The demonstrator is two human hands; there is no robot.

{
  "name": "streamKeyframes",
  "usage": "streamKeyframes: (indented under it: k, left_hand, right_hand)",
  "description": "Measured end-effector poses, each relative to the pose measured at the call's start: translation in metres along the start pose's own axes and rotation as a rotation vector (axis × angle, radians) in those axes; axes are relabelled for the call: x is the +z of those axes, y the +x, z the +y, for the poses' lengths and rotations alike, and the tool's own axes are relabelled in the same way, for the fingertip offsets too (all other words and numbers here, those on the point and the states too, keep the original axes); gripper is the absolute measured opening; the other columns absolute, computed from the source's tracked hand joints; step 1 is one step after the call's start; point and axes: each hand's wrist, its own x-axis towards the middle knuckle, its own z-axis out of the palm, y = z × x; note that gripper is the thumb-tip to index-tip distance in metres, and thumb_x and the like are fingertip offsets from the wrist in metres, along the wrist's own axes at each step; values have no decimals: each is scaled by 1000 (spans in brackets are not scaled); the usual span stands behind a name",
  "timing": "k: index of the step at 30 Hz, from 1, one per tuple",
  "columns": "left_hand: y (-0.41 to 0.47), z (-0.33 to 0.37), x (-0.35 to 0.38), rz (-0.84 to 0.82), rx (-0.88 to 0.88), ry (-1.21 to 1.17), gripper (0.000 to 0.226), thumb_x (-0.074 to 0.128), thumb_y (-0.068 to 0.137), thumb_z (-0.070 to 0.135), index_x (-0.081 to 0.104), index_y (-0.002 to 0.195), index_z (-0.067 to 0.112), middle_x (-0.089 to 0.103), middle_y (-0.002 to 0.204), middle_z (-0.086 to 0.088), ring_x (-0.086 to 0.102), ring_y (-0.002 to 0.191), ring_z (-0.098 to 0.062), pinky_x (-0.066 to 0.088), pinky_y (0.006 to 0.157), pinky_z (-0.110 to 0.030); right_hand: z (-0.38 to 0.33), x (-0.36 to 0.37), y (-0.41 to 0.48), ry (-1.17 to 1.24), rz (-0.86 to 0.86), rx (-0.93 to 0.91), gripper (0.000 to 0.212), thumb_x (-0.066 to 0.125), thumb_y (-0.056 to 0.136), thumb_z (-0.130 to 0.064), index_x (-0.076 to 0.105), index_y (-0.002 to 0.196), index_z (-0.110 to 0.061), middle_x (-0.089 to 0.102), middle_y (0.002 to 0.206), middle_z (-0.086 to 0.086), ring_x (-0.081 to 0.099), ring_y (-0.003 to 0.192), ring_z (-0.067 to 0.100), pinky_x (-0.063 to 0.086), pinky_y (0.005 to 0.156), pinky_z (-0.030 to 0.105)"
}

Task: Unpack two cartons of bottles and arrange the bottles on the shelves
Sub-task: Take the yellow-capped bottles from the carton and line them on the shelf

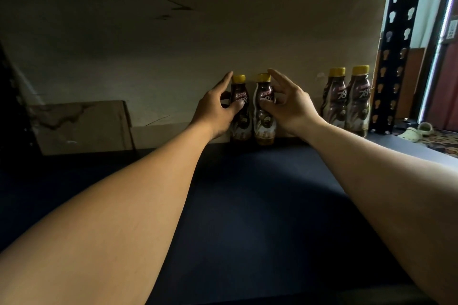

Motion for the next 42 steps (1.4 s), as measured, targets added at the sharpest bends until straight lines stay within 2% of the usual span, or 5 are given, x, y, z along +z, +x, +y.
streamKeyframes:
  k: [9, 19, 24, 34, 42]
  left_hand:
    - [0, -1, 0, 31, 3, 29, 75, 67, 95, 32, 24, 157, 39, 27, 164, 4, 35, 145, -19, 36, 114, -38]
    - [0, -6, 2, -15, -35, 25, 83, 70, 93, 18, 22, 158, 36, 33, 161, 2, 35, 145, -20, 34, 115, -36]
    - [-1, -6, 3, -20, -54, 23, 84, 70, 93, 14, 21, 158, 36, 38, 158, 1, 36, 145, -18, 36, 117, -39]
    - [-3, -2, 7, 34, -42, 44, 100, 76, 88, 17, 10, 159, 42, 41, 155, 3, 45, 121, -4, 39, 98, -25]
    - [0, -6, 6, 4, -62, 61, 98, 75, 89, 17, 10, 158, 44, 42, 155, 2, 48, 135, -16, 41, 102, -29]
  right_hand:
    - [9, 4, 4, 43, 19, 40, 78, 79, 87, -20, 41, 153, -37, 61, 142, -7, 64, 121, 8, 52, 106, 33]
    - [10, 1, -1, 39, 4, 53, 76, 77, 85, -6, 46, 151, -28, 62, 117, -23, 60, 84, -23, 40, 73, -4]
    - [8, 0, -2, 9, 26, 23, 74, 77, 87, -8, 46, 151, -28, 59, 120, -22, 57, 98, -12, 35, 72, -7]
    - [15, 7, 2, 42, 6, 53, 88, 78, 85, -8, 35, 155, -39, 69, 126, -6, 71, 101, 7, 58, 94, 32]
    - [16, 8, 2, 32, -1, 48, 88, 79, 86, -11, 33, 156, -39, 69, 128, -2, 70, 103, 8, 57, 96, 33]
